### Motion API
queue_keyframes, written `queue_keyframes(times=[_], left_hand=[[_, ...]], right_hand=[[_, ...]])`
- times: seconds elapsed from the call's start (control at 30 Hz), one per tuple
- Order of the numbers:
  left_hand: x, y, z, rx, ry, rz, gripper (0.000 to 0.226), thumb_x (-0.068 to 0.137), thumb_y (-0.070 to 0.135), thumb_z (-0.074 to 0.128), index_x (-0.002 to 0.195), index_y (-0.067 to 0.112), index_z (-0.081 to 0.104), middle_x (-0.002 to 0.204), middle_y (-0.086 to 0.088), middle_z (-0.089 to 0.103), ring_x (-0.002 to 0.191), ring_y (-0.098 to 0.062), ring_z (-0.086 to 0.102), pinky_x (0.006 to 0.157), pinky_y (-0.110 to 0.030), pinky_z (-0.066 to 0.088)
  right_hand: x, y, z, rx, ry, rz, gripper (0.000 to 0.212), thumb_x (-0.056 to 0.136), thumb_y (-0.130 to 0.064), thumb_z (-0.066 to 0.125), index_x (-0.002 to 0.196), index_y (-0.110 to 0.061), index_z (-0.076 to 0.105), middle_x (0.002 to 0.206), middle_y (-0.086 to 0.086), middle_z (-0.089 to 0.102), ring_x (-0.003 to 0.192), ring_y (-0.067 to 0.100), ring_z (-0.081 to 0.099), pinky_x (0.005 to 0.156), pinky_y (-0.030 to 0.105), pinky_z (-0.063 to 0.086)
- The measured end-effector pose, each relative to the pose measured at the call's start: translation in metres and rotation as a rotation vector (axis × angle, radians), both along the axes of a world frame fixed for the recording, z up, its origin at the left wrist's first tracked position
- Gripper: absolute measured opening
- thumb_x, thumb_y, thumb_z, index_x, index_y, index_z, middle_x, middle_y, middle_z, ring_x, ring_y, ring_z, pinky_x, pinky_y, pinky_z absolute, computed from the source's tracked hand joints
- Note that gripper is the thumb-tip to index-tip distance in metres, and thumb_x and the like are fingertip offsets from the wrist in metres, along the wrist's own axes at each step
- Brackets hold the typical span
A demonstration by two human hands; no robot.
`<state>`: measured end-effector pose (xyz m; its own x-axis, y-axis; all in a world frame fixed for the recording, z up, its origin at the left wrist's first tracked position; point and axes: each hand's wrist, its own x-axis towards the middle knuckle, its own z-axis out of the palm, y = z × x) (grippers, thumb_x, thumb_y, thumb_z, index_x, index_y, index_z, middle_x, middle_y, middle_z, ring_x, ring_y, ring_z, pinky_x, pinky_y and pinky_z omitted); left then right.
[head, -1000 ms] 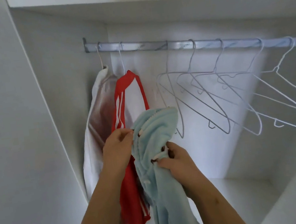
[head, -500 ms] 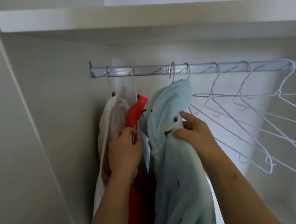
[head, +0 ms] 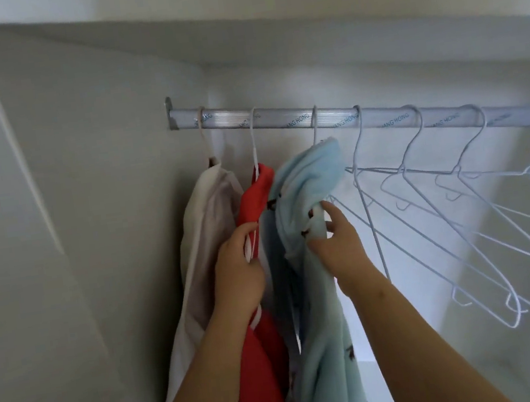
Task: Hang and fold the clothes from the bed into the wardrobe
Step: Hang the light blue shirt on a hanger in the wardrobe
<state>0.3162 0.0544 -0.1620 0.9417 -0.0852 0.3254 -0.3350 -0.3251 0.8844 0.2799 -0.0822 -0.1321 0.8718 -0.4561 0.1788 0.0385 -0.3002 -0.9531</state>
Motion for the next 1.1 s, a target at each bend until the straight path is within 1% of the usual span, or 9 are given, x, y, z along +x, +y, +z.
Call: queue_keyframes(times=[0.17,0.4,0.5,0.57,0.63,0.67,0.83,0.97,1.1], left_hand=[[-0.010,0.001,-0.005,-0.048,0.033,0.002,0.059,0.084,-0.010,0.045,0.131,0.025,0.049,0.132,-0.004,0.049,0.117,-0.014,0.047,0.099,-0.022,0.035],[-0.045,0.006,-0.023,-0.037,0.077,-0.009,0.053,0.086,-0.007,0.048,0.127,0.026,0.052,0.128,-0.002,0.053,0.115,-0.016,0.052,0.102,-0.028,0.039],[-0.069,0.014,-0.034,-0.030,0.070,-0.009,0.043,0.086,-0.003,0.052,0.116,0.027,0.058,0.119,0.000,0.057,0.106,-0.013,0.056,0.098,-0.029,0.043],[-0.086,0.020,-0.043,-0.037,0.096,-0.001,0.033,0.087,0.002,0.055,0.102,0.031,0.060,0.108,0.005,0.059,0.094,-0.008,0.058,0.089,-0.026,0.047],[-0.109,0.024,-0.055,-0.056,0.206,0.007,0.025,0.090,0.008,0.054,0.093,0.033,0.060,0.097,0.008,0.061,0.085,-0.010,0.059,0.080,-0.028,0.050],[-0.123,0.025,-0.063,-0.057,0.265,0.014,0.024,0.091,0.011,0.053,0.092,0.034,0.059,0.094,0.009,0.060,0.084,-0.011,0.059,0.078,-0.028,0.050],[-0.215,0.025,-0.099,0.056,0.430,-0.007,0.022,0.091,0.013,0.050,0.095,0.034,0.057,0.095,0.013,0.058,0.088,-0.008,0.054,0.073,-0.018,0.041],[-0.301,0.025,-0.124,0.026,0.646,-0.051,0.017,0.092,0.011,0.051,0.091,0.028,0.058,0.098,0.002,0.061,0.091,-0.016,0.057,0.073,-0.022,0.044],[-0.378,0.030,-0.142,-0.018,0.906,-0.112,0.016,0.091,0.010,0.053,0.088,0.023,0.060,0.090,0.000,0.064,0.078,-0.012,0.061,0.069,-0.024,0.045]], right_hand=[[-0.020,0.008,-0.029,-0.087,0.092,-0.003,0.068,0.087,-0.001,0.049,0.146,-0.029,0.027,0.133,0.004,0.049,0.113,0.025,0.054,0.095,0.043,0.048],[-0.058,0.019,-0.062,-0.028,0.193,-0.029,0.057,0.086,-0.009,0.056,0.140,-0.015,0.040,0.126,0.008,0.055,0.111,0.024,0.055,0.096,0.043,0.047],[-0.078,0.024,-0.075,0.016,0.223,-0.003,0.057,0.086,-0.018,0.060,0.139,-0.016,0.040,0.129,0.007,0.054,0.116,0.025,0.053,0.099,0.044,0.045],[-0.095,0.028,-0.085,0.064,0.240,0.024,0.056,0.087,-0.017,0.060,0.139,-0.019,0.041,0.130,0.004,0.053,0.114,0.021,0.054,0.093,0.033,0.049],[-0.118,0.030,-0.096,0.103,0.265,0.046,0.051,0.088,-0.017,0.059,0.136,-0.023,0.043,0.125,0.000,0.053,0.101,0.013,0.055,0.070,0.014,0.049],[-0.132,0.031,-0.103,0.120,0.285,0.053,0.049,0.088,-0.018,0.060,0.135,-0.024,0.044,0.122,-0.001,0.052,0.097,0.011,0.053,0.065,0.012,0.044],[-0.220,0.033,-0.136,0.233,0.417,0.052,0.036,0.088,-0.017,0.060,0.124,-0.019,0.051,0.107,0.001,0.061,0.076,0.004,0.054,0.054,0.010,0.039],[-0.304,0.037,-0.166,0.296,0.530,0.041,0.027,0.088,-0.016,0.058,0.115,-0.017,0.056,0.091,-0.004,0.060,0.080,0.011,0.056,0.071,0.022,0.041],[-0.384,0.045,-0.189,0.398,0.615,-0.015,0.014,0.089,-0.015,0.057,0.103,-0.016,0.058,0.085,-0.004,0.059,0.077,0.013,0.056,0.066,0.023,0.041]])
